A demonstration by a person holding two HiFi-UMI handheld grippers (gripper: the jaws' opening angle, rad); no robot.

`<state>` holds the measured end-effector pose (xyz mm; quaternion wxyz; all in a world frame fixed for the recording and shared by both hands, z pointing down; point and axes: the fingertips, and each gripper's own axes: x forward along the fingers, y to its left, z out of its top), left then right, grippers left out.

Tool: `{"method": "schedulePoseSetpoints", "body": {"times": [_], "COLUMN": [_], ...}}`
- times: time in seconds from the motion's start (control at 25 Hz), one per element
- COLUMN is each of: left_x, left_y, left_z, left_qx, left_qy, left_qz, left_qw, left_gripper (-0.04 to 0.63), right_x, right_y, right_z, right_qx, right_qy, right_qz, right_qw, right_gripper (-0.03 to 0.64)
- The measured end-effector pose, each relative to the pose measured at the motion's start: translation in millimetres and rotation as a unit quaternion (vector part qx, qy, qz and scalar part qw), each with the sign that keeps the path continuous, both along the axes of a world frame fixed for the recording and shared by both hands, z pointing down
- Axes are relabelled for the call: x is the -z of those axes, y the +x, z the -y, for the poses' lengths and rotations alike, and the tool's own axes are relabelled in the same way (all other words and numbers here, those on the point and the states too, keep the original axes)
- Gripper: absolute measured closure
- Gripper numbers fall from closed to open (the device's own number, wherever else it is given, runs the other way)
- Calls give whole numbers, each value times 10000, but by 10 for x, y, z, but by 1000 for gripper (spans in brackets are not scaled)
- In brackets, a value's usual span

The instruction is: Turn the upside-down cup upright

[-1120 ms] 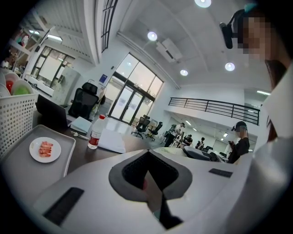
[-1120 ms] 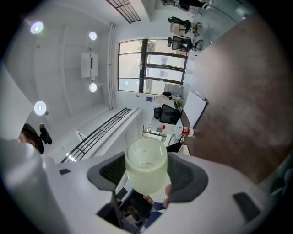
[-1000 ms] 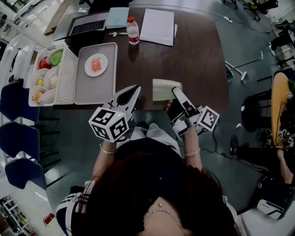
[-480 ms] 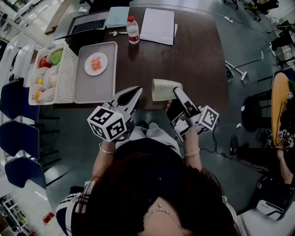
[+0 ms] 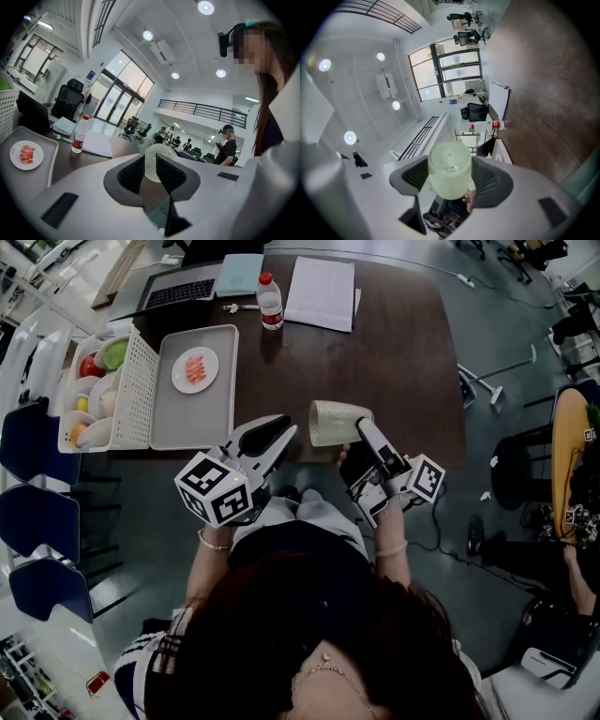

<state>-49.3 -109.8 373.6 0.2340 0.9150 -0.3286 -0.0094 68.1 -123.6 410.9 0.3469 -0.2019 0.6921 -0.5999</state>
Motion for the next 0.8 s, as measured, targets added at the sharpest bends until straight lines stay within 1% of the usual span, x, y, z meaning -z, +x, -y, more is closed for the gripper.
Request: {"method": "schedulePoseSetpoints", "body": {"times": [0.28,0.36,0.44,0.52,0.6,0.64,0.76,0.8], "left_x": [86,104,109,104,100,94,60,56], "left_y": [83,125,173,216,250,263,282,285], "left_z": [-57,-101,-156,-189,-189,-183,-173,-176], "left_qx": [-358,-559,-792,-949,-981,-968,-961,-975], "left_qy": [217,316,410,393,295,263,238,223], "left_qz": [-24,-5,31,35,1,18,97,85], "left_qw": [9991,9979,9960,9947,9947,9950,9950,9949], "left_gripper": [483,462,418,362,303,290,289,279], "right_x": [4,-1,-8,0,11,13,20,24], "right_y": [16,15,1,-19,-33,-39,-59,-65], "right_z": [-10,-16,-25,-33,-40,-42,-47,-51], "right_qx": [29,49,88,131,169,182,209,218], "right_qy": [-2,-6,0,11,25,30,44,48], "right_qz": [86,124,158,195,211,214,228,238], "right_qw": [10000,9999,9998,9997,9996,9996,9995,9995], "right_gripper": [319,319,319,319,319,319,319,319]}}
